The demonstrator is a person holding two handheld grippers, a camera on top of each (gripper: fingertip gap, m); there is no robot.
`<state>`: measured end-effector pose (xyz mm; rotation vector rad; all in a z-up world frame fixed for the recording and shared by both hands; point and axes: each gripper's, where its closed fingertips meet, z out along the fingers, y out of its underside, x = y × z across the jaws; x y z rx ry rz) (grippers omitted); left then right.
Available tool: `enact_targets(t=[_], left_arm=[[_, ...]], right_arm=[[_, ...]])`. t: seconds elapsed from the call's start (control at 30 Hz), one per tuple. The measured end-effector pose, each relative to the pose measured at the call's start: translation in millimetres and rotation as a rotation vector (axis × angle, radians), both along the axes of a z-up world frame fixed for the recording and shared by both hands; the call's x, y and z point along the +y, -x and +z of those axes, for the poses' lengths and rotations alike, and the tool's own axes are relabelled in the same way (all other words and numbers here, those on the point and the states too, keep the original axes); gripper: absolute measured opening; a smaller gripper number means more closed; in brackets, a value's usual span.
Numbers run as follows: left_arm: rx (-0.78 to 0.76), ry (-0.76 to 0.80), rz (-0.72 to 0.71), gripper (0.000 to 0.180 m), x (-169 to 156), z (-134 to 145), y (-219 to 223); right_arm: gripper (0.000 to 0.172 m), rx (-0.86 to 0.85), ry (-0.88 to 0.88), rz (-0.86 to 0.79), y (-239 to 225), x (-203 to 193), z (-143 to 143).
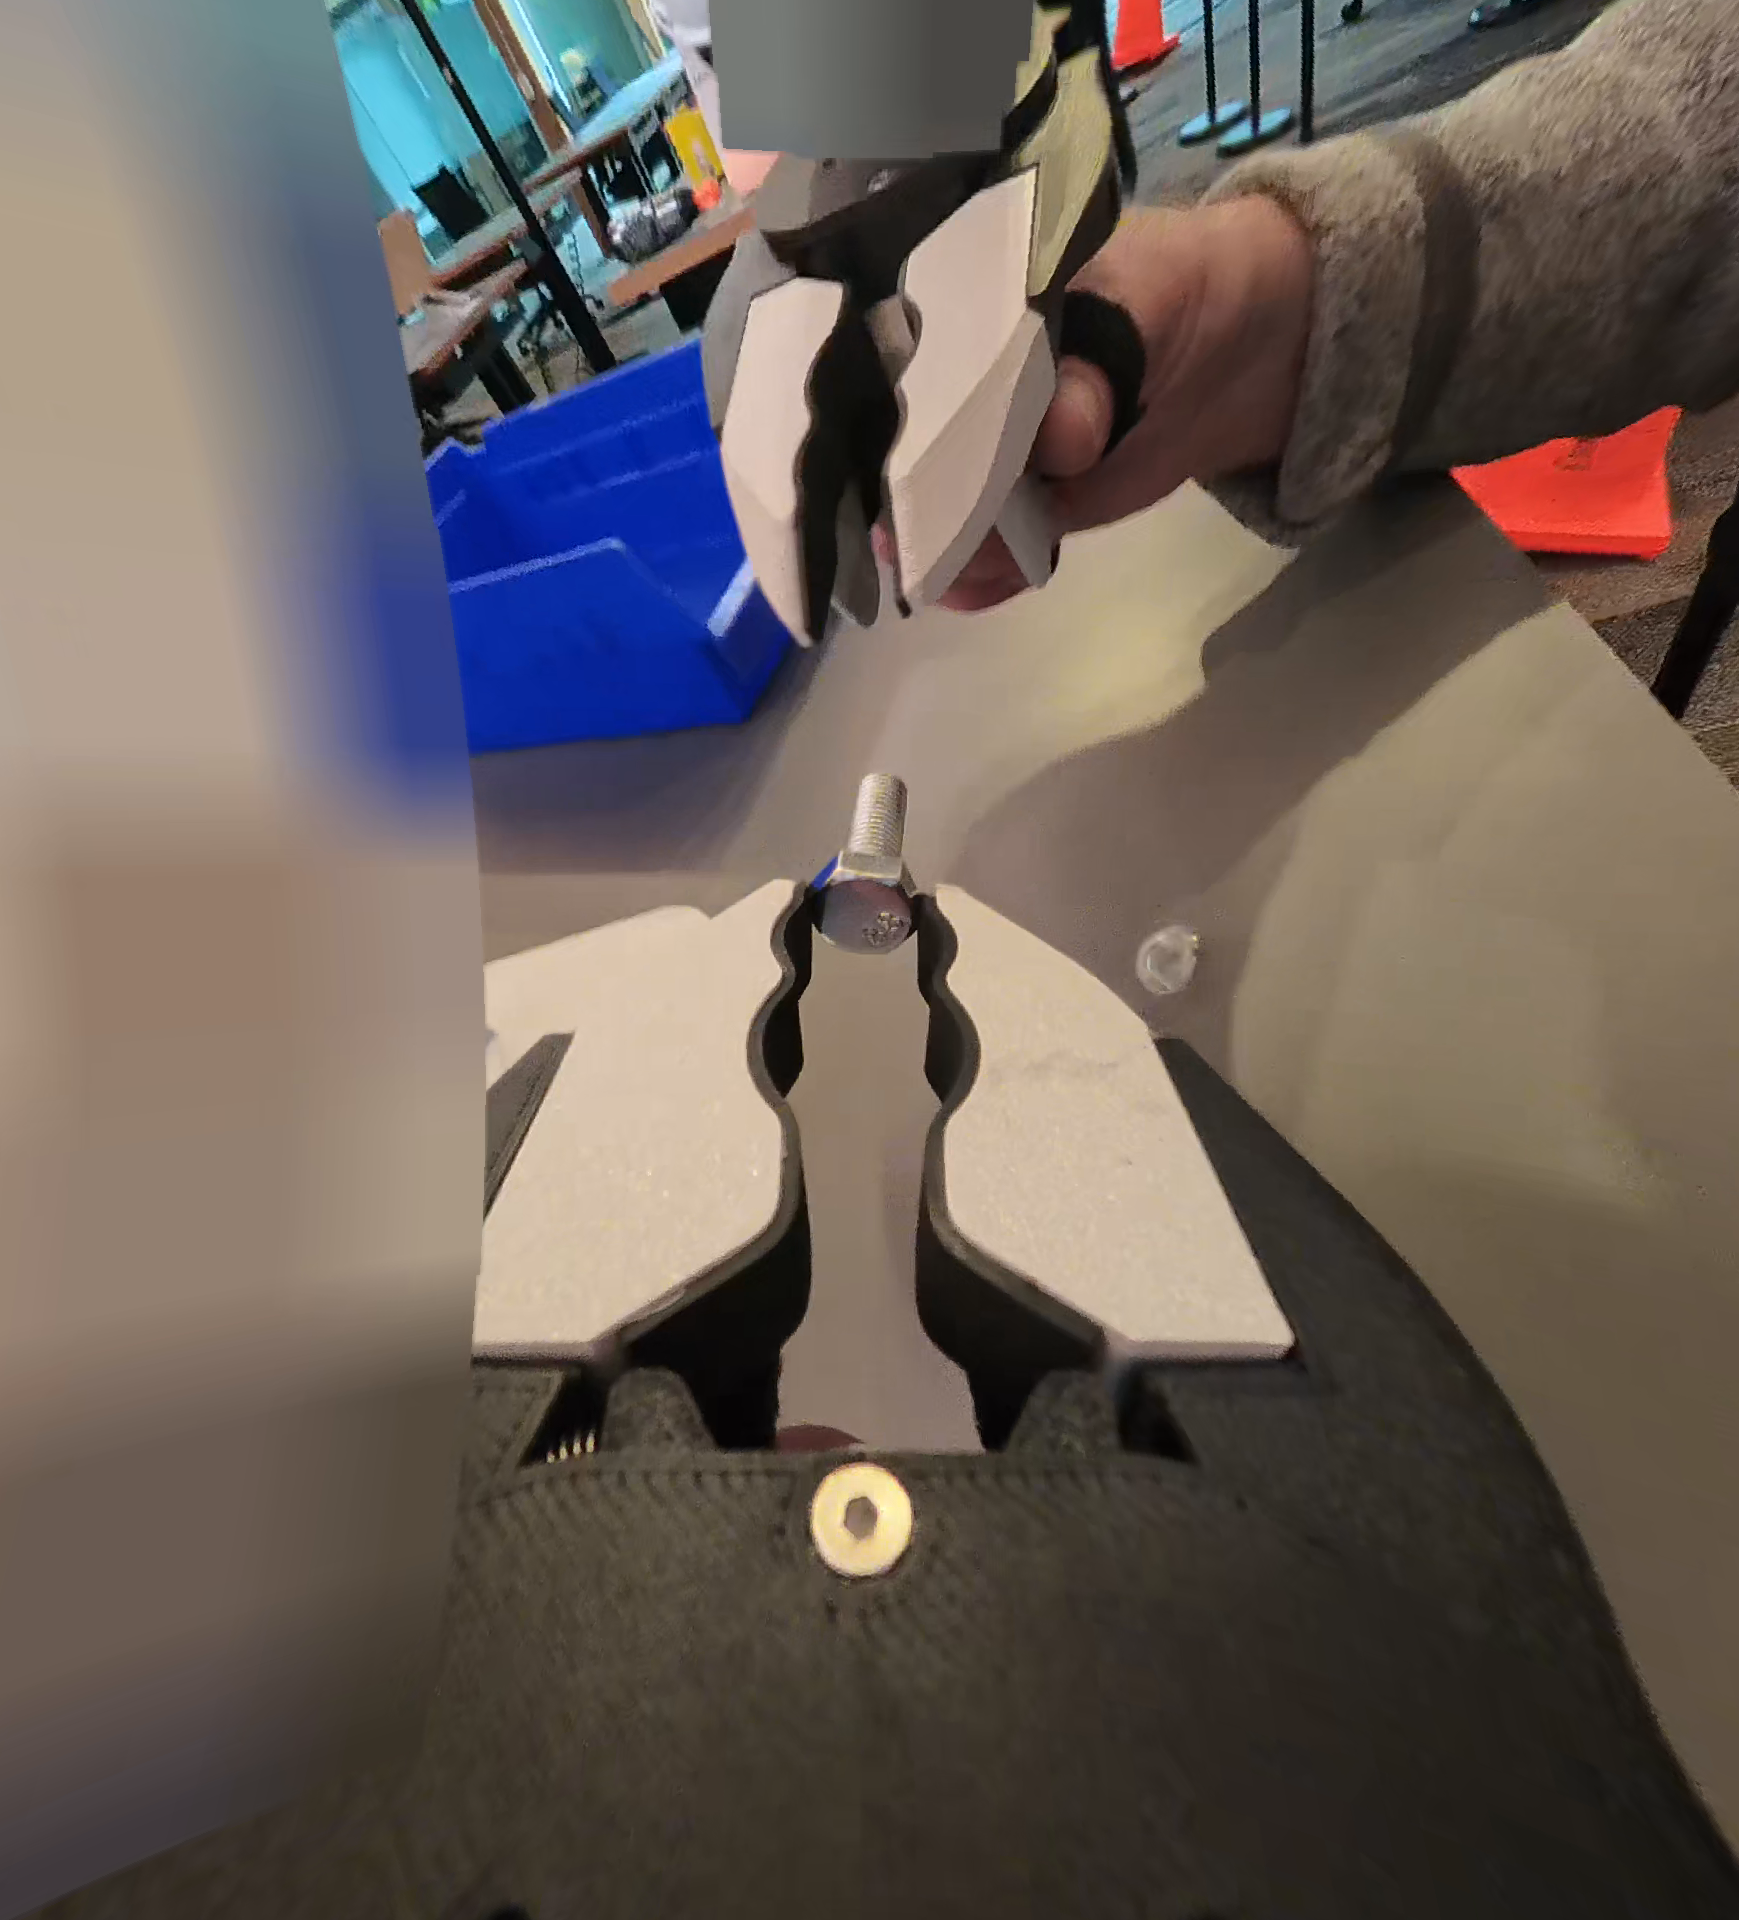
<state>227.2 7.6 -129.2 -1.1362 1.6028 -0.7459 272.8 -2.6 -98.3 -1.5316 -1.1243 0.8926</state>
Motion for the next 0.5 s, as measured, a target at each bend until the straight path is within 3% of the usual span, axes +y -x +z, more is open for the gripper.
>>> enact_targets(t=[0.13,0.27,0.33,0.5], left_arm=[[0.066,0.074,0.065,0.019,5.7,-28.8,13.6],[0.083,0.120,0.080,0.019,8.8,-34.2,25.7],[0.080,0.136,0.081,0.019,8.6,-34.3,25.7],[0.111,0.141,0.061,0.019,4.3,-42.9,22.1]], right_arm=[[0.029,-0.222,0.029,0.057,-0.6,-22.0,-39.3],[0.041,-0.425,0.072,0.194,4.4,-64.9,-74.4],[0.043,-0.542,0.057,0.182,-6.7,-73.4,-88.8],[0.038,-0.550,0.106,0.160,-45.4,-92.3,-94.5]])
